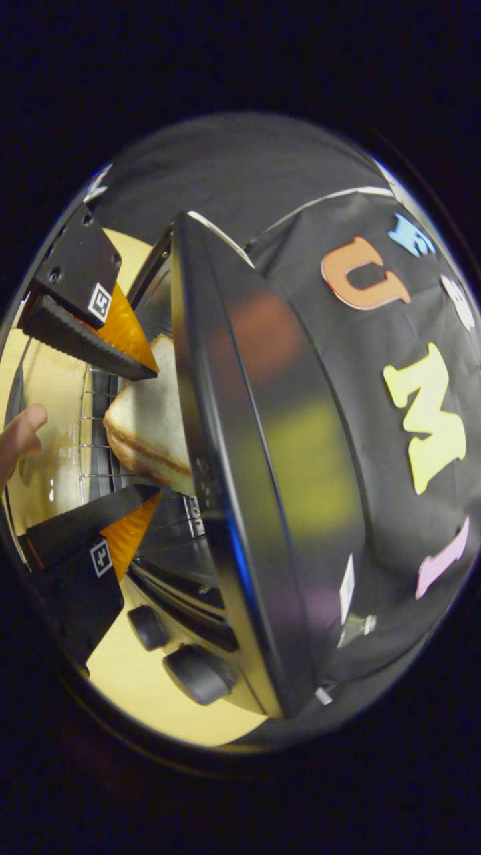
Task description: Open the toaster oven, put the food inside, and close the toaster oven door.
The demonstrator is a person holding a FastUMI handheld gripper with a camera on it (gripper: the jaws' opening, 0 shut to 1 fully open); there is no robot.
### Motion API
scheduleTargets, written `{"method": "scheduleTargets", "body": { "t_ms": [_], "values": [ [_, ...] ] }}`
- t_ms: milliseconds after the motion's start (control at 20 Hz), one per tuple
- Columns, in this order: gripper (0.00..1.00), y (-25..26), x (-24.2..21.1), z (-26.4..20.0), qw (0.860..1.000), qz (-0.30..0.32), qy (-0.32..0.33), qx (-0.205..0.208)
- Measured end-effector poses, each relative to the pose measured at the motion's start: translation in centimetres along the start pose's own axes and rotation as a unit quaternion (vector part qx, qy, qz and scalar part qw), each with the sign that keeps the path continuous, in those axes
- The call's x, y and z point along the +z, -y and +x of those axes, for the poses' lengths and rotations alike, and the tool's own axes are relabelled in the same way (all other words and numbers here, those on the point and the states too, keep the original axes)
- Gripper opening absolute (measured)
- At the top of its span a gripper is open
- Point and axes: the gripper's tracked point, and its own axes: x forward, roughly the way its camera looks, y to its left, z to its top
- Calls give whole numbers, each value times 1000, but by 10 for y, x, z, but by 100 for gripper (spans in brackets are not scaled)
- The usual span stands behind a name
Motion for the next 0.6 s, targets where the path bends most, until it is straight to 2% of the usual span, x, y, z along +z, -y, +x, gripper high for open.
{"method": "scheduleTargets", "body": {
  "t_ms": [100, 250, 500, 600],
  "values": [
    [100, 3, 2, -6, 1000, -17, 13, -12],
    [100, -1, -6, -25, 999, -25, 22, -2],
    [100, -14, -59, -69, 999, -41, 25, -3],
    [100, -13, -83, -85, 997, -69, 35, -31]
  ]
}}
